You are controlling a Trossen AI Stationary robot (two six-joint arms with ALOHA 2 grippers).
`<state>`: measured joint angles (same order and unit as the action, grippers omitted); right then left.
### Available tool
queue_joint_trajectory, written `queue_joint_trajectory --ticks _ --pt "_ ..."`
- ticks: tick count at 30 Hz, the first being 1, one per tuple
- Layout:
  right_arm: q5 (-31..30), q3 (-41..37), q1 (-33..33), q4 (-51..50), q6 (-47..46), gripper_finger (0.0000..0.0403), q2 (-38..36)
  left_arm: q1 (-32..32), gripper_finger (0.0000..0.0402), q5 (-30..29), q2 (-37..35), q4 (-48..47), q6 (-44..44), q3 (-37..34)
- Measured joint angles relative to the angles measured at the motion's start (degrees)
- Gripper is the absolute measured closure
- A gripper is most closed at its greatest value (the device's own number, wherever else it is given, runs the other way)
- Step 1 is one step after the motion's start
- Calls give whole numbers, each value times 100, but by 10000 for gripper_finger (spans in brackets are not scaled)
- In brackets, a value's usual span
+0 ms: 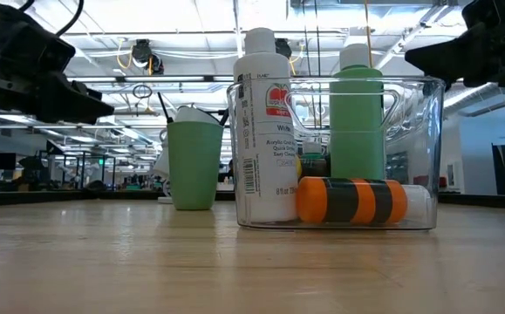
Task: Pick & Place Paint Supplies
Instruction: Return to Home Position
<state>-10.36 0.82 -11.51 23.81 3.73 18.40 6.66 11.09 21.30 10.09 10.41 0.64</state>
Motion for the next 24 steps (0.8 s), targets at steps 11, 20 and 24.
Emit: queue_joint_trajectory --ticks 11,20,24 --pt "-465 0 -61 -51 -166 403 14 44 399 -95 0 -95 -113 0" --pt "-461 0 -61 -54 -153 403 14 44 390 -209 0 -84 -122 2" --pt "-461 0 -61 -54 -153 403 14 44 382 -211 0 -88 -133 4"
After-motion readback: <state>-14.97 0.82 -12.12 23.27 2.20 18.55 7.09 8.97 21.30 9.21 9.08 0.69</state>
